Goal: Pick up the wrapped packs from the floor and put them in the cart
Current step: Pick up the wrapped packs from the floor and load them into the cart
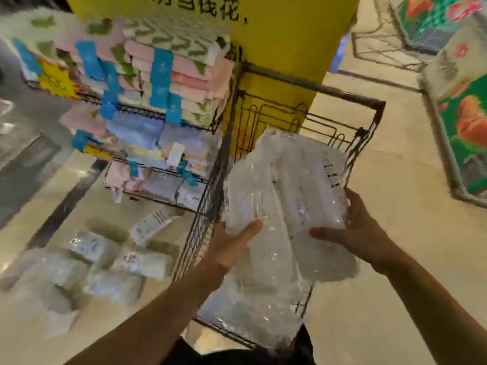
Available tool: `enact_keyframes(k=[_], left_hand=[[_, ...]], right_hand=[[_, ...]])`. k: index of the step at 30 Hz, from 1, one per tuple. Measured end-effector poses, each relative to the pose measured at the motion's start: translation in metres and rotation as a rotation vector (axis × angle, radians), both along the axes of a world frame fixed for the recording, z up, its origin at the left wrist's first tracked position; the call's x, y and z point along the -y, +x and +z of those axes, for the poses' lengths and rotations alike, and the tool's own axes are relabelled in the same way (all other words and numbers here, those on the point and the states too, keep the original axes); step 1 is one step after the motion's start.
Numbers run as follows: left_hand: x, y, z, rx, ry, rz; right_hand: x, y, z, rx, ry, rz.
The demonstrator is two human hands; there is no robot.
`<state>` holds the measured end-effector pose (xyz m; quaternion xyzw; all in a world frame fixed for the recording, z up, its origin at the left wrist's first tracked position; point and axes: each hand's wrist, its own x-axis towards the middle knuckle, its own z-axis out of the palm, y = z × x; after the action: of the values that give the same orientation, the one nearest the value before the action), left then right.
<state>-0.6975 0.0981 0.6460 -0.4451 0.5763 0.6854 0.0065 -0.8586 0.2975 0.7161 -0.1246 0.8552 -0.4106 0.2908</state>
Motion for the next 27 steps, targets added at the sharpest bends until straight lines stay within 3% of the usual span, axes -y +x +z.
enact_keyframes(k=[7,12,18,27], left_hand=[[-0.083,-0.045,-0.004,0.092,0.2,0.44],[-0.11,-0.072,-0.004,0.065,0.266,0.596],[-0.116,-0.094,-0.011,0.059,0.335,0.532],[-0.12,-0.069,-0.019,0.101,0.237,0.425]], right_hand=[[0.031,-0.135,-0.021,-0.143,0.264,0.552],[0.061,-0.173,-0.026,-0.229,0.347,0.728],[0.066,-0.183,-0.045,-0.231,0.334,0.742],[0.049,-0.181,-0.07,-0.233,0.373,0.743]])
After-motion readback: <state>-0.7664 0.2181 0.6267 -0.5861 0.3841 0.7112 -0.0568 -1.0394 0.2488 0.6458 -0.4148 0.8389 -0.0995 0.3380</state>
